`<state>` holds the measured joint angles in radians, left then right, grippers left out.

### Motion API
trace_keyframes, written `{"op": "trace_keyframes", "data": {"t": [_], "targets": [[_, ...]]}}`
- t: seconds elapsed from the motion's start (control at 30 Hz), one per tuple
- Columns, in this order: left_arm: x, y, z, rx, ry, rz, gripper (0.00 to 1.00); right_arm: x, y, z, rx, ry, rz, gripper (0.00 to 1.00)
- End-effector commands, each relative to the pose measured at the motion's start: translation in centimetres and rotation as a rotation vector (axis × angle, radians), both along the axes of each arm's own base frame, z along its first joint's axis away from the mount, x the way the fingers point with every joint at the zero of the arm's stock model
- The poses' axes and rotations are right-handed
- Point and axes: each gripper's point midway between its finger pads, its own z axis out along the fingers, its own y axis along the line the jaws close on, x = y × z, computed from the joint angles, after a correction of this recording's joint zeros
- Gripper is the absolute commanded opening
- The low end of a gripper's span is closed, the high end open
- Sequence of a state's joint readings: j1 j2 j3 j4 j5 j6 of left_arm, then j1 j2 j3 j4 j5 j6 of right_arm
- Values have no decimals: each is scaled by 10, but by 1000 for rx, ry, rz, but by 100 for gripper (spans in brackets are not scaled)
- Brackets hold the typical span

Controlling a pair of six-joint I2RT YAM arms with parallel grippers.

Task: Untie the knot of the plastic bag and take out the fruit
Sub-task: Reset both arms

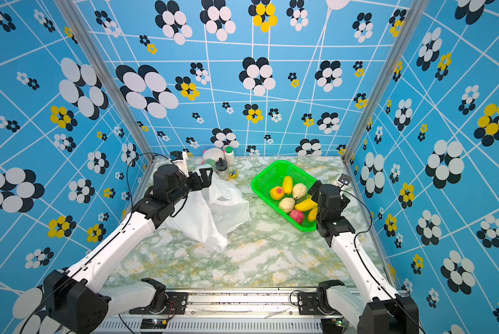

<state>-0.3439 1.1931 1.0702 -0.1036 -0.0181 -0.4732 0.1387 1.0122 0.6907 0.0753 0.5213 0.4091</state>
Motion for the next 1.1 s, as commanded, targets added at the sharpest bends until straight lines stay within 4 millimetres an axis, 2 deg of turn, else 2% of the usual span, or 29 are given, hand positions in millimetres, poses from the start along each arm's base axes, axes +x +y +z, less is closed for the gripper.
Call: {"op": "trace_keyframes", "data": {"t": [0.0,0.07,0.2,0.27,0.33,0.4,0.47,0.53,0.6,0.7,0.73,0.8,0.9,0.97,1.07], "targets": [[-17,27,0,-25,44,66,99,-13,-8,27,-125,-84,-3,99],[-29,38,-5,-27,83,89,99,-21,-7,39,-147,-122,12,99],[-51,59,-7,-7,86,140,99,-24,-7,48,-201,-144,25,99],[-56,84,-14,56,67,235,99,-19,-8,41,-242,-105,29,99],[-56,116,-25,148,51,357,99,-11,-8,23,-276,-30,44,99],[-49,139,-50,220,39,419,99,-7,-9,-3,-314,57,56,99],[-46,166,-88,176,41,505,99,-10,-17,-24,-323,91,9,99],[-53,199,-120,124,42,645,99,-14,-21,-41,-337,111,-13,99],[-66,221,-140,168,36,730,99,-25,-37,-52,-372,136,-110,99],[-79,226,-149,229,0,744,99,-39,-51,-58,-398,134,-210,99],[-81,224,-151,232,-27,731,99,-44,-64,-63,-381,141,-253,99],[-87,224,-163,253,-53,736,99,-44,-71,-83,-312,146,-260,99],[-90,232,-182,283,-20,783,99,-27,-63,-98,-306,194,-177,99],[-83,235,-189,312,14,791,99,-24,-60,-103,-274,171,-171,99],[-66,229,-190,324,33,740,99,-17,-51,-118,-179,92,-113,99]]}}
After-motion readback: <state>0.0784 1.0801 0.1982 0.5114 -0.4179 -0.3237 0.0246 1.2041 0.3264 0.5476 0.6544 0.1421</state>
